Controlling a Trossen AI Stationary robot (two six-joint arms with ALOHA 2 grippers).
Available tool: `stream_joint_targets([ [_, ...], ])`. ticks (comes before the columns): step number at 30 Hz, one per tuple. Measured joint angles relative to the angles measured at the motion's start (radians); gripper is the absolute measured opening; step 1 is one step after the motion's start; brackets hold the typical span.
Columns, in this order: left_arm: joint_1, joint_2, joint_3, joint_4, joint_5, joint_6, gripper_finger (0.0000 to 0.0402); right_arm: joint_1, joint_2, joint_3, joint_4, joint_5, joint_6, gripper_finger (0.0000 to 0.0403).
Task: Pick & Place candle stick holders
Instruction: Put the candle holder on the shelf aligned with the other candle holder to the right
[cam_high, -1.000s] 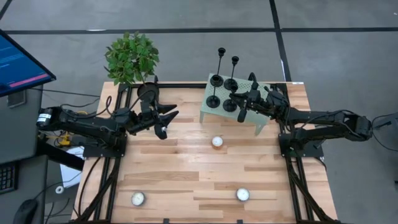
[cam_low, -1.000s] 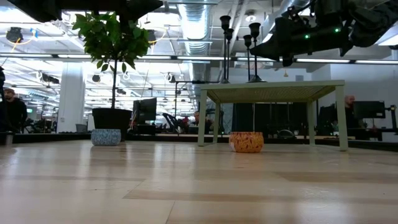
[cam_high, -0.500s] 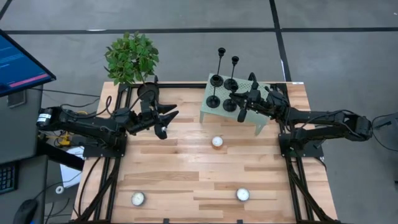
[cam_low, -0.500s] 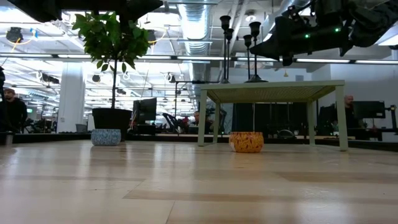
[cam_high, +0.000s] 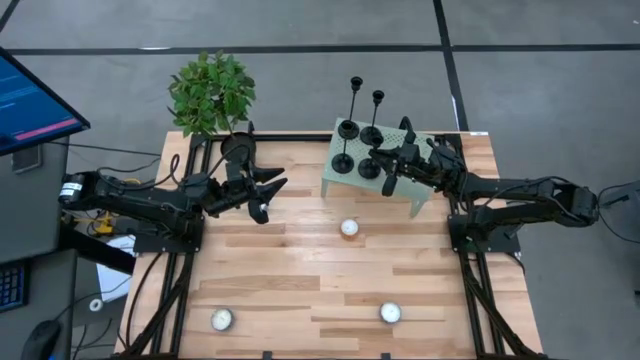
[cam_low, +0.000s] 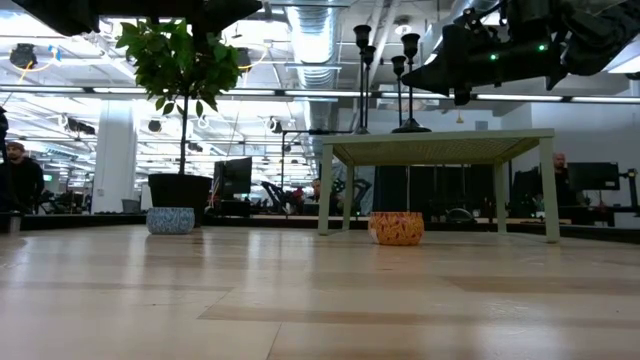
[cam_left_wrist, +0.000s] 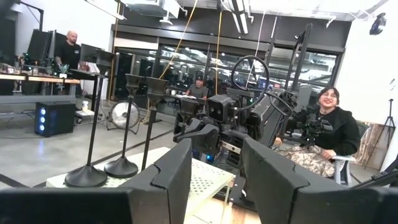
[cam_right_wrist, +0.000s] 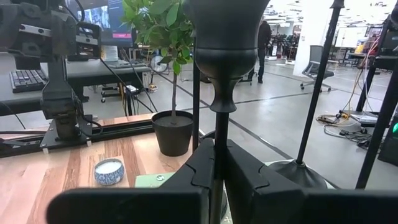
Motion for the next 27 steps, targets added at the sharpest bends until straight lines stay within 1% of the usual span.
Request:
stream_joint_targets([
  [5,0.0,0.0,0.0,0.0,0.0,0.0,0.0143,0.0,0.001,0.0,0.0,0.0,0.0,0.0016],
  [8,0.0,0.0,0.0,0.0,0.0,0.0,0.0143,0.0,0.023,0.0,0.007,0.0,0.002,0.0016],
  [15,0.0,0.0,0.0,0.0,0.0,0.0,0.0143,0.004,0.096,0.004,0.084,0.002,0.027,0.0017],
  [27,0.0,0.0,0.0,0.0,0.0,0.0,0.0143,0.002,0.064,0.0,0.046,0.0,0.027,0.0015],
])
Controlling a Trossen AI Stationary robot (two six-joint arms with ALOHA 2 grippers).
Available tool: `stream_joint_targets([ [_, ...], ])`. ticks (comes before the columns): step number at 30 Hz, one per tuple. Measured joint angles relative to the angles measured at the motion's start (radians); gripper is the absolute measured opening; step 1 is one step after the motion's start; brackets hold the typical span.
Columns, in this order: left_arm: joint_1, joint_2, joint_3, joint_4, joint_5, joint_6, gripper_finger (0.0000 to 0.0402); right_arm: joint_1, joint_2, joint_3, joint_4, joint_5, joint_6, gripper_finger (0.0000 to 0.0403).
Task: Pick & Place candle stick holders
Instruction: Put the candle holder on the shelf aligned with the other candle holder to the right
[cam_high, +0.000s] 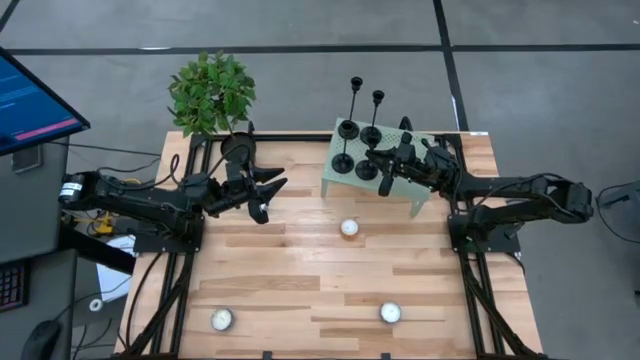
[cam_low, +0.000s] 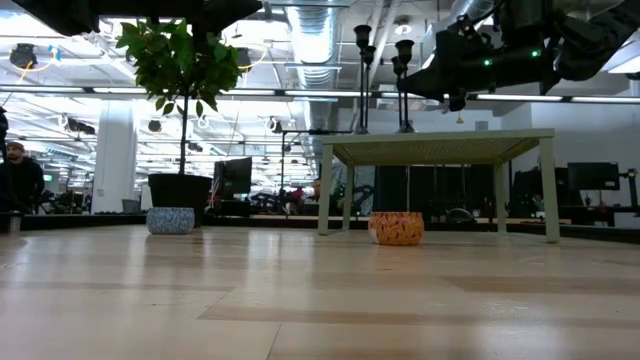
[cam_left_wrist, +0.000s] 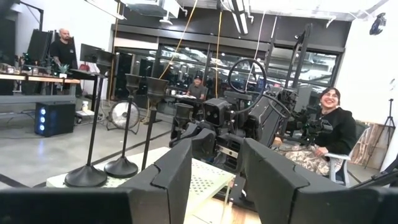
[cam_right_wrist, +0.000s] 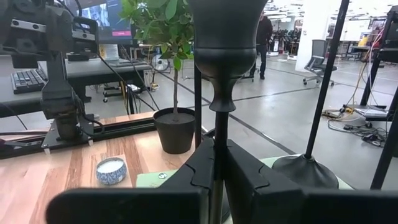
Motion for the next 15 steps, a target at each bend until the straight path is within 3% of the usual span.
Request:
stream_joint_targets([
  [9,0.0,0.0,0.0,0.0,0.0,0.003,0.0143,0.0,-0.001,0.002,-0.008,0.0,0.0,0.0017],
  [15,0.0,0.0,0.0,0.0,0.0,0.003,0.0143,0.0,0.003,-0.002,-0.031,0.024,0.0,0.0052],
])
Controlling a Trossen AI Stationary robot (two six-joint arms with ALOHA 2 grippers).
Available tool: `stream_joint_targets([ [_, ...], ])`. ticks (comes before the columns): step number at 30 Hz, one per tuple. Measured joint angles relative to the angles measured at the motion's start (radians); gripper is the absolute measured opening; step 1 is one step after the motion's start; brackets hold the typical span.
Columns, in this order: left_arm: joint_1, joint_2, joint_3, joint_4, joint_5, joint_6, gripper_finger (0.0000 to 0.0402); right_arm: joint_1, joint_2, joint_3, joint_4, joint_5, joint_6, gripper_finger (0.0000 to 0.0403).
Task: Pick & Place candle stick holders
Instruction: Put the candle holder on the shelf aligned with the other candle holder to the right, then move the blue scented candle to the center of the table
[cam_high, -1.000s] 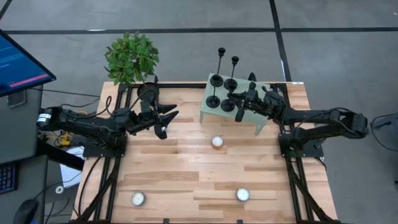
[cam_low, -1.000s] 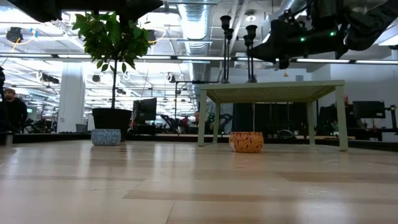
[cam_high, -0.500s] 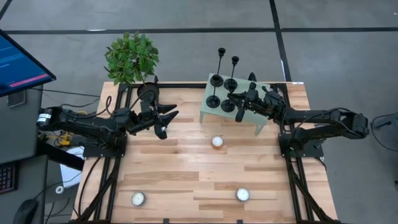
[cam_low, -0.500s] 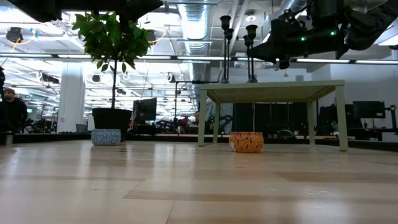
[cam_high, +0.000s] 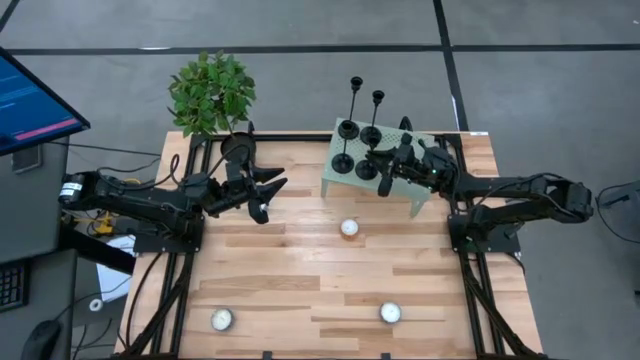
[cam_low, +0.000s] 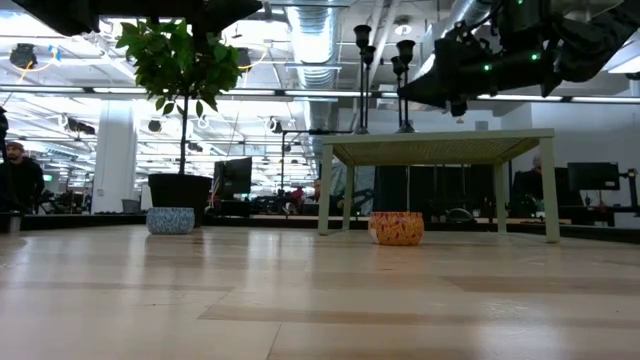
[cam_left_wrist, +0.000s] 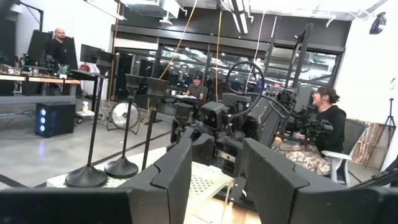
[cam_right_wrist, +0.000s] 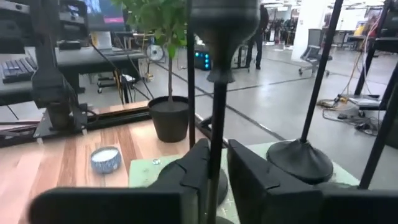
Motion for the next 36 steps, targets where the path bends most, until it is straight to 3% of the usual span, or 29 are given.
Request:
stream_joint_targets([
  [16,0.0,0.0,0.0,0.0,-0.026,0.0,0.0143,0.0,-0.002,0.0,-0.01,0.002,0.025,0.0243],
  [25,0.0,0.0,0.0,-0.005,-0.026,-0.092,0.0187,-0.002,-0.073,0.01,-0.053,0.007,0.025,0.0249],
  [36,0.0,-0.001,0.036,-0.035,-0.025,-0.126,0.0206,0.02,-0.225,0.273,-0.611,0.025,-0.09,0.0249],
])
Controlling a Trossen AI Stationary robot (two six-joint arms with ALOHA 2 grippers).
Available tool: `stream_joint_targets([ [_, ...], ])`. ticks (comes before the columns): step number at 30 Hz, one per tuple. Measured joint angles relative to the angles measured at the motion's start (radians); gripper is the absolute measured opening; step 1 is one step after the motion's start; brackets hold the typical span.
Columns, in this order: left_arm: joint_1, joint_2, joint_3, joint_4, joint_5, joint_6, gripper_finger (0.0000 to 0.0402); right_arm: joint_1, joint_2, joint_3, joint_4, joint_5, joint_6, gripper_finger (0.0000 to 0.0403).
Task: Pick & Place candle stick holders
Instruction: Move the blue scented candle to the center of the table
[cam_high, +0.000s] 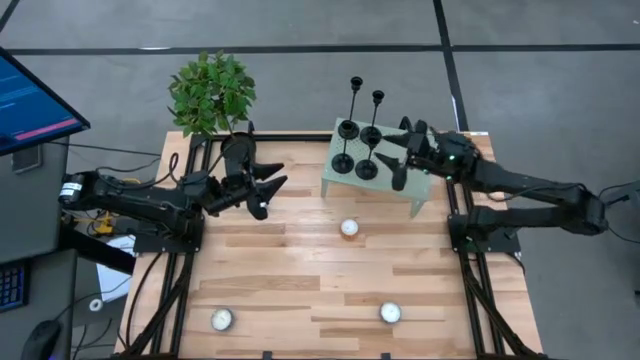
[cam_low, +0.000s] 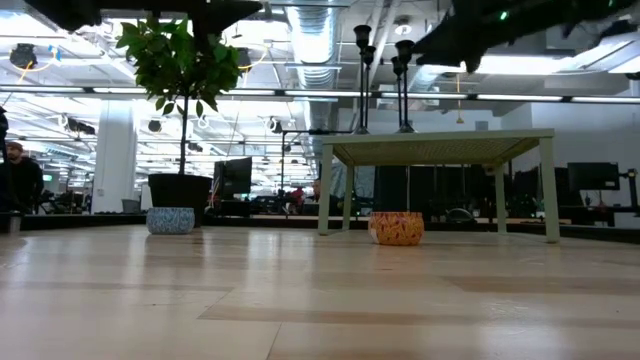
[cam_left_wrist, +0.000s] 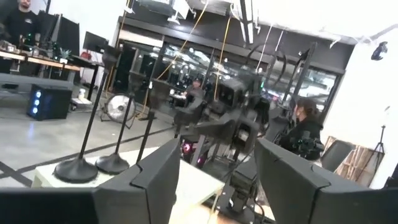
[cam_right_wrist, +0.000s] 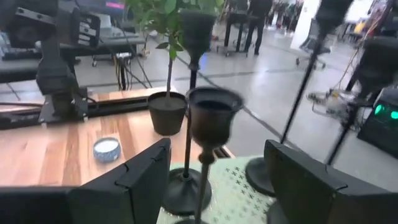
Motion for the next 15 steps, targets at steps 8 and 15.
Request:
stream_joint_targets([
  [8,0.0,-0.003,0.189,-0.578,-0.069,-0.049,0.0203,0.001,-0.169,0.25,-0.498,0.045,0.002,0.0249],
  [15,0.0,0.019,0.302,-0.933,-0.105,-0.179,0.0203,0.008,-0.272,0.369,-0.728,0.116,0.026,0.0249],
])
